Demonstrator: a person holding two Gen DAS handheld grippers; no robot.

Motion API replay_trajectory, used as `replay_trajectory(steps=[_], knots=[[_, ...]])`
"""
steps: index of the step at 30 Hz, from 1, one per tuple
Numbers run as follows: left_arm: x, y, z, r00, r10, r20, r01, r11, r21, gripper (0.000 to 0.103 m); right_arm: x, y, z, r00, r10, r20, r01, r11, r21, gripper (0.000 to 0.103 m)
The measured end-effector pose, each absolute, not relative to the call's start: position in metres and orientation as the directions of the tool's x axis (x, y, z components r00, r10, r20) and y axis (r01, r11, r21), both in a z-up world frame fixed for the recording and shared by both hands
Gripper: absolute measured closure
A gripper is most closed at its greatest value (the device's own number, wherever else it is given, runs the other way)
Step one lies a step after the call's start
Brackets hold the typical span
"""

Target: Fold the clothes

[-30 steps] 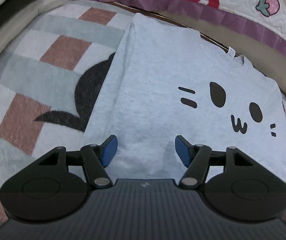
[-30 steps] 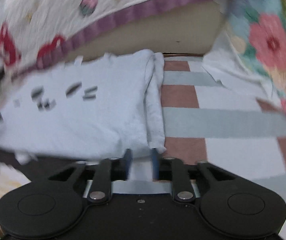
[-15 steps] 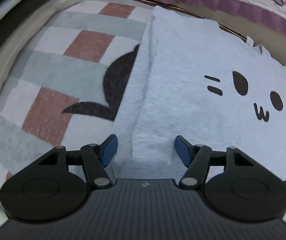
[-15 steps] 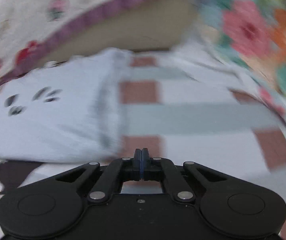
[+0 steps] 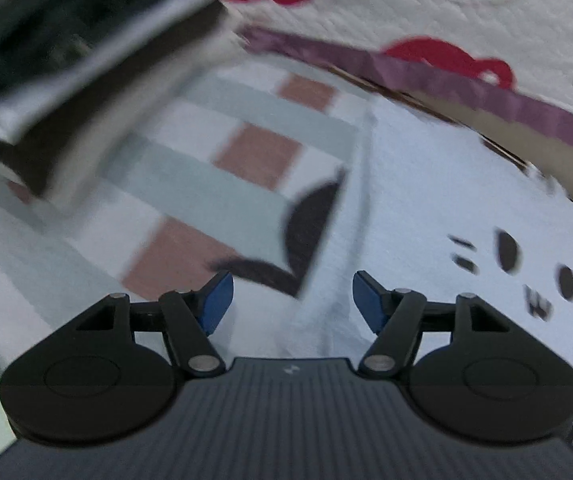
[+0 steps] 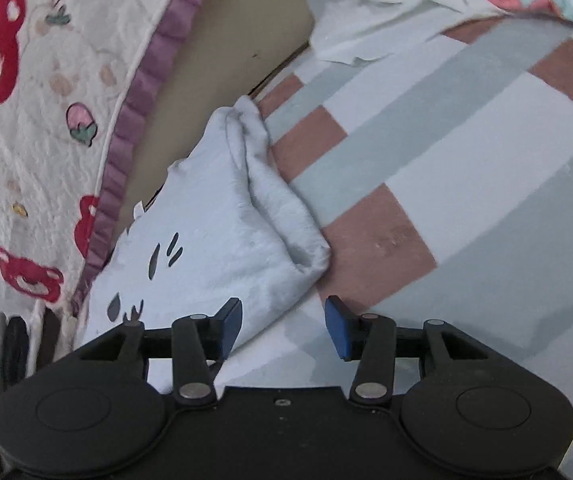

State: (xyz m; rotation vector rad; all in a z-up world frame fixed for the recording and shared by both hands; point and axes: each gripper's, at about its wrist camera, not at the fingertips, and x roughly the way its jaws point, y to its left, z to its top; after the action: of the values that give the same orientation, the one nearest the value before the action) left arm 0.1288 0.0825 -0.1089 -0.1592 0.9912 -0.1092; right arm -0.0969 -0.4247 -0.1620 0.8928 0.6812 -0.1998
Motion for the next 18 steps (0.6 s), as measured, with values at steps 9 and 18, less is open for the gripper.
replay_trajectory(steps=[9,18], knots=[[0.139,0.038,-0.138,0.275,-0.335,-0.901,0.372,0.901,-0.222,0.032,-0.057,-0.419,-0.165,0.822,0.011,-0.569,0.415,0.672,0.613,0.037],[0.135,0.038,-0.134,0.413,-0.117,-0.903,0.254,0.967,-0.009,0.067,-0.071,-0.434,-0.171,0.894,0.096,-0.438,0.32,0.549,0.773,0.09]])
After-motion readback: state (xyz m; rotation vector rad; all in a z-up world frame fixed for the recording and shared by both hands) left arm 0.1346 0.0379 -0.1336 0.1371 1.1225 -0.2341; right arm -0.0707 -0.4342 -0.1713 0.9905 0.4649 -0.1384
